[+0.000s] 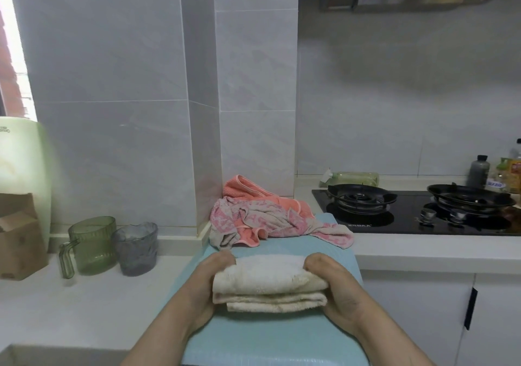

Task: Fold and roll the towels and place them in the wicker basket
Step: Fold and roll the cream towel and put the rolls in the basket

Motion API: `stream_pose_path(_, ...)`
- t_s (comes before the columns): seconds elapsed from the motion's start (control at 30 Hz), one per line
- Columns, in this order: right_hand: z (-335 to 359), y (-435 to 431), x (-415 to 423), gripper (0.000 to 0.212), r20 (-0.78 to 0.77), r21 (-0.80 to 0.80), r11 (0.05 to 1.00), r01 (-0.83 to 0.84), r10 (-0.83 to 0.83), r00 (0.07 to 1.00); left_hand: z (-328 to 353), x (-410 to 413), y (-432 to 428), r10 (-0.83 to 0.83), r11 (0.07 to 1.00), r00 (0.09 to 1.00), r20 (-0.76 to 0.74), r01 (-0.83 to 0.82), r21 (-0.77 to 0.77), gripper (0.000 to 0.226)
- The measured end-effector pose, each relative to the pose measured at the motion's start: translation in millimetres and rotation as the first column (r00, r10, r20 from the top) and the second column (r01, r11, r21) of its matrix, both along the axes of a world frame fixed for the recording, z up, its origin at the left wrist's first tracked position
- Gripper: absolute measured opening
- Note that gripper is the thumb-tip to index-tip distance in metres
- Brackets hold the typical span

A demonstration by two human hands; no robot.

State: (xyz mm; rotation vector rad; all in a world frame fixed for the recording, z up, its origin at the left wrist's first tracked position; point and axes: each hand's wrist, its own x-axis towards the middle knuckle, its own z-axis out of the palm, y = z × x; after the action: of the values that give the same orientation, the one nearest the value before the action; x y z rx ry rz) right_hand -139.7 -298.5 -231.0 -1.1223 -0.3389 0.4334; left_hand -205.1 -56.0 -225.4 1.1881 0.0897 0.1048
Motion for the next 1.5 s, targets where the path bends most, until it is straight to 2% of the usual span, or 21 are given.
stream_pose_path(0.03, -1, 1, -1, 0.008, 0.045, -0.020, 1.000, 0.018, -0.017, 0.999, -1, -2, 0, -0.014, 0.996, 1.000, 0.013, 0.012, 0.084, 0.044)
stream_pose_path(0.07, -3, 0, 1, 0.024, 0.071, -0.034, 0.998, 0.054, -0.052, 0.996, -1, -3, 2, 0.003, 0.991, 0.999, 0.040, -0.008, 0.136, 0.048)
stream_pose_path(0.13, -6, 0, 2, 0.061, 0.113, -0.048, 0.993, 0.112, -0.106, 0.988, -1, -3, 6, 0.077, 0.975, 0.993, 0.086, -0.092, 0.200, 0.069)
stream_pose_path(0.17, -5, 0, 1, 0.070, 0.127, -0.059, 0.989, 0.135, -0.127, 0.984, 1, -4, 6, 0.112, 0.965, 0.989, 0.100, -0.132, 0.228, 0.075)
stream_pose_path(0.23, -5, 1, -1, 0.069, 0.172, -0.111, 0.983, 0.147, -0.127, 0.977, 0, -8, 6, 0.136, 0.945, 0.983, 0.121, -0.166, 0.283, 0.076)
stream_pose_path(0.3, -5, 0, -3, 0.057, 0.245, -0.197, 0.968, 0.157, -0.106, 0.964, -3, -13, 4, 0.107, 0.923, 0.987, 0.121, -0.144, 0.356, 0.077)
stream_pose_path(0.43, 1, -8, -11, 0.051, 0.373, -0.390, 0.903, 0.181, -0.024, 0.927, -7, -19, 7, 0.029, 0.834, 0.998, 0.061, -0.057, 0.549, 0.096)
stream_pose_path(0.53, 11, -16, -17, 0.065, 0.401, -0.554, 0.816, 0.163, 0.090, 0.912, -6, -22, 6, 0.012, 0.764, 0.999, 0.040, -0.035, 0.645, 0.100)
stream_pose_path(0.63, 17, -18, -23, 0.087, 0.421, -0.729, 0.656, 0.196, 0.205, 0.884, -3, -23, 3, 0.012, 0.674, 1.000, 0.023, -0.025, 0.738, 0.102)
stream_pose_path(0.67, 16, -18, -23, 0.087, 0.427, -0.735, 0.646, 0.207, 0.203, 0.881, -2, -24, 2, 0.010, 0.647, 1.000, 0.014, -0.017, 0.762, 0.102)
stream_pose_path(0.73, 14, -16, -22, 0.074, 0.426, -0.690, 0.696, 0.197, 0.171, 0.888, -3, -23, 2, 0.017, 0.636, 1.000, 0.009, -0.018, 0.771, 0.096)
stream_pose_path(0.8, 11, -11, -21, 0.057, 0.389, -0.601, 0.779, 0.179, 0.089, 0.917, -6, -22, -1, 0.042, 0.690, 0.998, 0.040, -0.058, 0.721, 0.084)
stream_pose_path(0.9, 12, 8, -23, 0.047, 0.203, -0.403, 0.886, 0.230, -0.159, 0.966, -5, -14, -19, 0.174, 0.816, 0.982, 0.078, -0.188, 0.547, 0.066)
stream_pose_path(0.97, 12, 23, -26, 0.031, 0.232, -0.385, 0.838, 0.387, -0.317, 0.919, -1, -10, -35, 0.302, 0.873, 0.952, 0.043, -0.295, 0.387, 0.053)
stream_pose_path(1.0, 11, 28, -25, 0.034, 0.287, -0.401, 0.789, 0.465, -0.373, 0.882, 0, -7, -42, 0.376, 0.861, 0.925, 0.049, -0.368, 0.349, 0.043)
stream_pose_path(1.03, 10, 32, -25, 0.040, 0.354, -0.415, 0.731, 0.542, -0.419, 0.836, 0, -6, -46, 0.447, 0.823, 0.892, 0.070, -0.441, 0.358, 0.036)
stream_pose_path(1.1, 7, 36, -23, 0.046, 0.464, -0.417, 0.635, 0.650, -0.467, 0.753, -2, -2, -49, 0.554, 0.704, 0.822, 0.132, -0.547, 0.453, 0.042)
stream_pose_path(1.17, 5, 36, -20, 0.051, 0.516, -0.409, 0.587, 0.698, -0.482, 0.708, -2, 0, -49, 0.611, 0.589, 0.770, 0.182, -0.596, 0.546, 0.046)
stream_pose_path(1.23, 4, 36, -18, 0.054, 0.530, -0.397, 0.563, 0.725, -0.505, 0.682, 0, 0, -49, 0.632, 0.528, 0.744, 0.219, -0.620, 0.581, 0.050)
stream_pose_path(1.5, 4, 35, -22, 0.056, 0.558, -0.348, 0.491, 0.798, -0.576, 0.598, -3, 0, -51, 0.669, 0.479, 0.697, 0.258, -0.670, 0.568, 0.055)
